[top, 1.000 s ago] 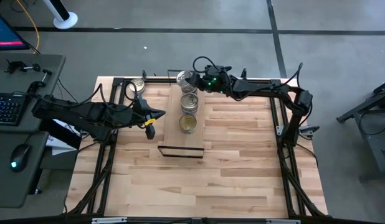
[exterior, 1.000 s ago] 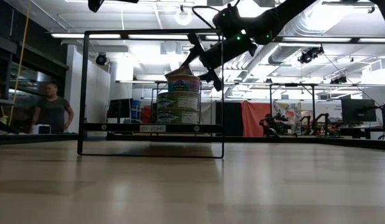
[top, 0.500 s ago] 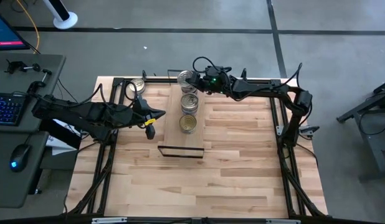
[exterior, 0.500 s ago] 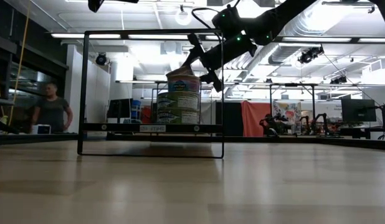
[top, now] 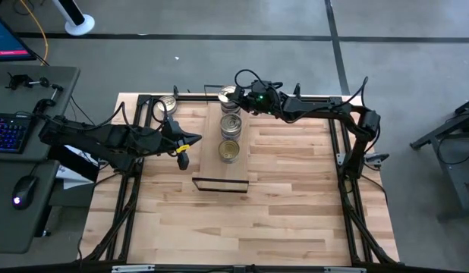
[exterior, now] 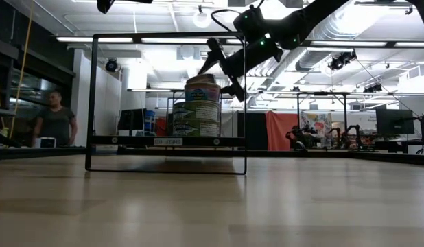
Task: Stack canned seafood by type on shelf
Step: Stack the blue pink tuna can on top of the other blue pink tuna cans on the shelf
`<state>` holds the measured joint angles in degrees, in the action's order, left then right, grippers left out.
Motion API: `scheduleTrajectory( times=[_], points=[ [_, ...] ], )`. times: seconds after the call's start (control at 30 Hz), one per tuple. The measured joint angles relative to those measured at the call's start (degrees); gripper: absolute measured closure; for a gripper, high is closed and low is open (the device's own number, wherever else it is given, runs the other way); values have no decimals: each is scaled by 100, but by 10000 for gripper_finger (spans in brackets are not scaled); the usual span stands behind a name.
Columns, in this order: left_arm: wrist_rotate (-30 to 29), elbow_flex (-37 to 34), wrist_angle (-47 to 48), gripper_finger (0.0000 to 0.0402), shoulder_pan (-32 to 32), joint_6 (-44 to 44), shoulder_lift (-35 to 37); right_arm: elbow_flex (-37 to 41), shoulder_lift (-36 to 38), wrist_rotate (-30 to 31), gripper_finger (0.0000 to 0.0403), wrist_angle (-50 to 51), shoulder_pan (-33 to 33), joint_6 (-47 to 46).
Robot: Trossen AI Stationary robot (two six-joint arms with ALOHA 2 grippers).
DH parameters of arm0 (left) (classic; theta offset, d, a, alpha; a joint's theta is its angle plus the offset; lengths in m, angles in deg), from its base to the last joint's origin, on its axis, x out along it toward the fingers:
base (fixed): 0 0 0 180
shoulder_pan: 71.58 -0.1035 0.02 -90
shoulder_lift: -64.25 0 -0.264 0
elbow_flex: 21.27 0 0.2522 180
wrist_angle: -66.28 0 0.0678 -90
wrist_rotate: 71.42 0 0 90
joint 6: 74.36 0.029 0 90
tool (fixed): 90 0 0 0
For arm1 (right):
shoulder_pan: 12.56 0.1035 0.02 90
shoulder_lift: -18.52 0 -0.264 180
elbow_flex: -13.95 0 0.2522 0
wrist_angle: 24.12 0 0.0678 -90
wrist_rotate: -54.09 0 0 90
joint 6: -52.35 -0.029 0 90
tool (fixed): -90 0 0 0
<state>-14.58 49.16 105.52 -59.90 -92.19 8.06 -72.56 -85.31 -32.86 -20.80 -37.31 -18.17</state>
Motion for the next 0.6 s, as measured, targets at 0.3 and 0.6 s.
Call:
scheduleTrajectory(
  times=[0.3, 0.6],
  points=[
    [0, 0, 60, 402, 0, 2, 0, -4, 9, -205, 80, -4, -18, 310],
    [-4, 0, 210, 402, -4, 4, 0, -4, 9, -520, 79, 1, -114, 348]
  ],
)
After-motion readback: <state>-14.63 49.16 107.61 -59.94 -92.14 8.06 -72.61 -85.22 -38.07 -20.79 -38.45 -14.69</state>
